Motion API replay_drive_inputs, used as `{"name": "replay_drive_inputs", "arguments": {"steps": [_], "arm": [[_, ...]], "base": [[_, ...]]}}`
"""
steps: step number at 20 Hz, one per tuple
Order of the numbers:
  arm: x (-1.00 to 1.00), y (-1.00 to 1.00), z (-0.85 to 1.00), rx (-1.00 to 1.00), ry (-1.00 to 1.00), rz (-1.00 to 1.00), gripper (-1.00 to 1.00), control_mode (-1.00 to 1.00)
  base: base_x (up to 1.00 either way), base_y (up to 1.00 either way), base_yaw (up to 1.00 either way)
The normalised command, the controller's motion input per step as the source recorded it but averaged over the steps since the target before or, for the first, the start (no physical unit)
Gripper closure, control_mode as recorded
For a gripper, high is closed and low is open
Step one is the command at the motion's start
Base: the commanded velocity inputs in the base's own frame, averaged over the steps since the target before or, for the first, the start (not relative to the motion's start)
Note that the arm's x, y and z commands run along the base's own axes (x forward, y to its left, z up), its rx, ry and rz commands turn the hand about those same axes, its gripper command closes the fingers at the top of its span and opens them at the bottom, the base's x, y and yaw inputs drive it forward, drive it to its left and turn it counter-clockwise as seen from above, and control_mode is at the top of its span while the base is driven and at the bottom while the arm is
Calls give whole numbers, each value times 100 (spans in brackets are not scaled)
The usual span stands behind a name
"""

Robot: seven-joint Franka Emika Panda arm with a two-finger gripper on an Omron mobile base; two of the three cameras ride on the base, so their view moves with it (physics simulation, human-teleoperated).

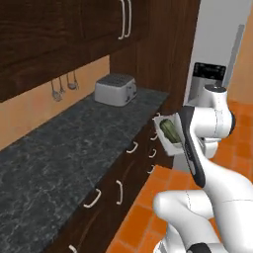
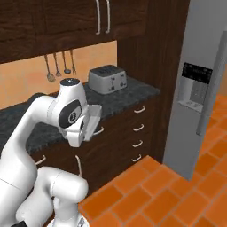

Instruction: Take the meat container that has the chicken drumstick and place it on the second highest rack of the freezer. Then take the vegetable container that has the lime and cucumber and place it on the highest rack of the freezer.

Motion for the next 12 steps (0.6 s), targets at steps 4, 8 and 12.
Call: {"name": "replay_drive_inputs", "arguments": {"steps": [4, 8, 12], "arm": [[0, 0, 0, 0, 0, 0, 100, 100], [0, 0, 0, 0, 0, 0, 100, 100], [0, 0, 0, 0, 0, 0, 100, 100]], "base": [[24, 0, -79], [44, -18, -69], [58, -59, -48]]}}
